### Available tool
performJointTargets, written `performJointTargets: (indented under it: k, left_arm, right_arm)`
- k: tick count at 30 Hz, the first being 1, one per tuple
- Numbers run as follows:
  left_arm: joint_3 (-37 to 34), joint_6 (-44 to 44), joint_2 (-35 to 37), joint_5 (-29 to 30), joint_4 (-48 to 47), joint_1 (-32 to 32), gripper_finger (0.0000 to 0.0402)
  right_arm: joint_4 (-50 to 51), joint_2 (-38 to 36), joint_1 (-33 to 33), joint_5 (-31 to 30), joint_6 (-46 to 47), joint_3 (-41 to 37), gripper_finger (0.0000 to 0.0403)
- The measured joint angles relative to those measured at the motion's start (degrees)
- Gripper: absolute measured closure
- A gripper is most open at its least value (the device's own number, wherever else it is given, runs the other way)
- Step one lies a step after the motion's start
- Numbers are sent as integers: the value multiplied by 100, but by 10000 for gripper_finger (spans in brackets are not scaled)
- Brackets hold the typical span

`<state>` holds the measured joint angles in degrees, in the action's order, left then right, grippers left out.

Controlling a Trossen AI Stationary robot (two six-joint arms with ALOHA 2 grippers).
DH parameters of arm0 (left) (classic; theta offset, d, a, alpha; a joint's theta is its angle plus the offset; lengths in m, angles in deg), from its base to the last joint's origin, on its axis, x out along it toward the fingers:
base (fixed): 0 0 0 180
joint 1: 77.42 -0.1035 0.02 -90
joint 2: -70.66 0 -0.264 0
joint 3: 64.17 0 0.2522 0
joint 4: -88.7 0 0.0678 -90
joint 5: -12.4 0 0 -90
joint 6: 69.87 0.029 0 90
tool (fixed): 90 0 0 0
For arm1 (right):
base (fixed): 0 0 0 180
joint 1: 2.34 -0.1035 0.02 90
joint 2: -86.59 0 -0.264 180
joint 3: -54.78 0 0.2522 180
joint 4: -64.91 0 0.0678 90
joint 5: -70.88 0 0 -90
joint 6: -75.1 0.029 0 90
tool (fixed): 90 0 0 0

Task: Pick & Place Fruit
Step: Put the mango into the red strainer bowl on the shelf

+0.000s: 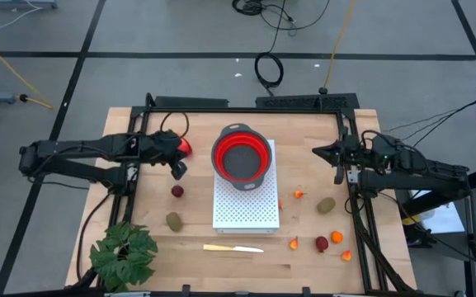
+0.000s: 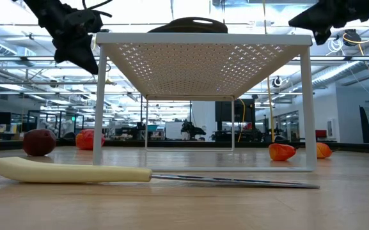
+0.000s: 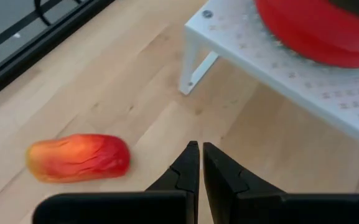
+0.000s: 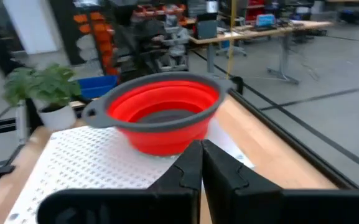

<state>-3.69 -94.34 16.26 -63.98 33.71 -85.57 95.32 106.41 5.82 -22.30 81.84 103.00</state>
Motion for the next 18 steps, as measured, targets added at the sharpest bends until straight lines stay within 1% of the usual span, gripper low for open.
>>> performJointTargets:
  k: [3,8,14,18]
  left_arm:
    - [0,-2,-2,-48,-77,-123,383]
    - [0,-148,-183,-283,-168,-317,383]
    - [0,-160,-523,-313,-233,-571,383]
    - [0,249,-723,-314,-254,-750,383]
  right_arm:
    - [-284,-251,-2,333,2,-275,402]
    - [-308,-583,-2,334,80,-630,401]
    - [-315,-720,-2,334,43,-810,401]
    - [-329,-732,-2,331,-44,-819,399]
